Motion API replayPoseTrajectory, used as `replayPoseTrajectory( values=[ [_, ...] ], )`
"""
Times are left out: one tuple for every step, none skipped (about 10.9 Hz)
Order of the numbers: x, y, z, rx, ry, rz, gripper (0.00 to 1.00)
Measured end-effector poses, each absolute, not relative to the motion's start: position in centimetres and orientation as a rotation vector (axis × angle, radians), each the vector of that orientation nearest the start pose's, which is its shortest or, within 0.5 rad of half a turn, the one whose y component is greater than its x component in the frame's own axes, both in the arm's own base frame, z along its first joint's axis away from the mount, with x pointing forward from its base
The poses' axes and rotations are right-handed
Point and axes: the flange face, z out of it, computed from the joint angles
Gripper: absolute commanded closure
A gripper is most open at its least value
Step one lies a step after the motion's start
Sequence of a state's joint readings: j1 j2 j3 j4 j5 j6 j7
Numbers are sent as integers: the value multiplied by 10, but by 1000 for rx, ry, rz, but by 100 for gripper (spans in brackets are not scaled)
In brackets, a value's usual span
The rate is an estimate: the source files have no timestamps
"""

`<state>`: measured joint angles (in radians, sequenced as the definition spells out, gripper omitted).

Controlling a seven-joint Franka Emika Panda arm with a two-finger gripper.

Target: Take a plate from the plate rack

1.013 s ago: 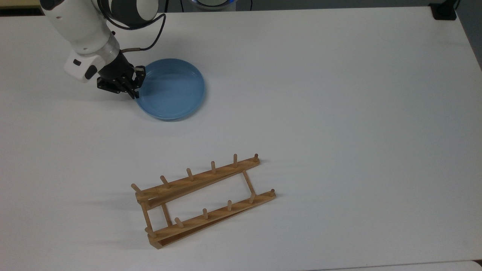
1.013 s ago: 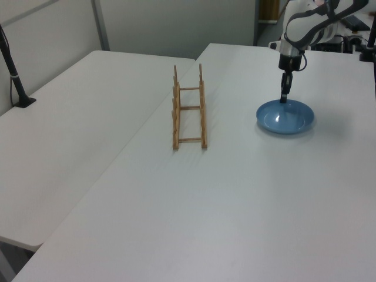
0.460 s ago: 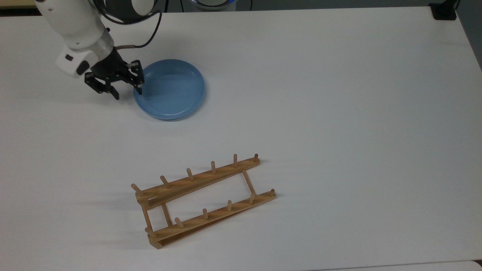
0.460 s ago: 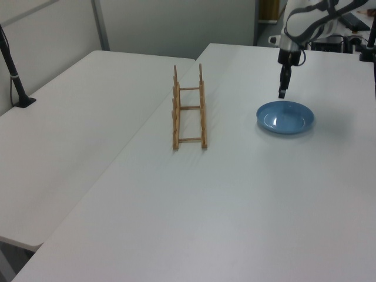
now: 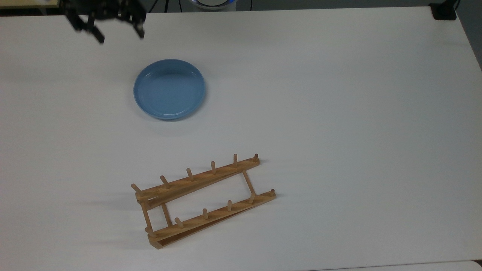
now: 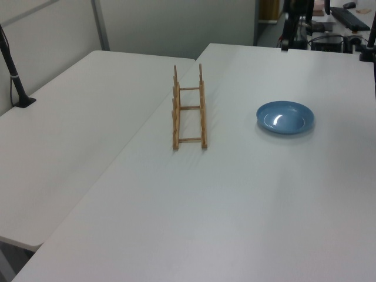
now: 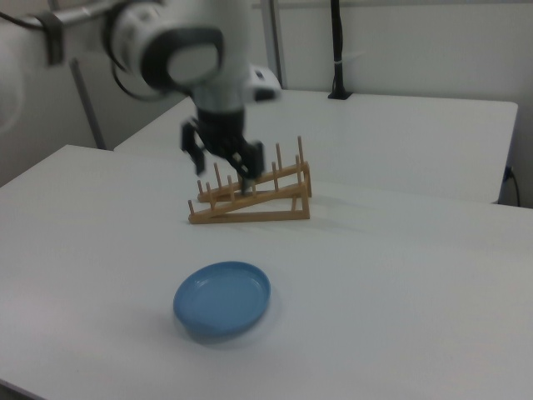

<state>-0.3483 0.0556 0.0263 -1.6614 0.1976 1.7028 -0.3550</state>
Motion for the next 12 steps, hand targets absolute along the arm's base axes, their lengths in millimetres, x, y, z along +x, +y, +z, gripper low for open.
replayPoseTrajectory(
  values=[
    [547,-146,600,-2946,43,-61,0],
    [542,-122,627,-2946,91,-63,0],
    [540,-100,645,-2945,150,-80,0],
    [536,-80,656,-2941,208,-83,0],
    [534,-60,663,-2934,260,-82,0],
    [533,-45,666,-2948,273,-81,0],
    [534,-35,665,-2993,256,-74,0],
    [535,-30,660,-3041,232,-62,0],
    [540,-27,655,-3076,152,-92,0],
    [547,-27,650,-3094,55,-139,0],
    [552,-30,642,-3104,2,-157,0],
    [556,-33,636,-3108,-19,-166,0]
  ],
)
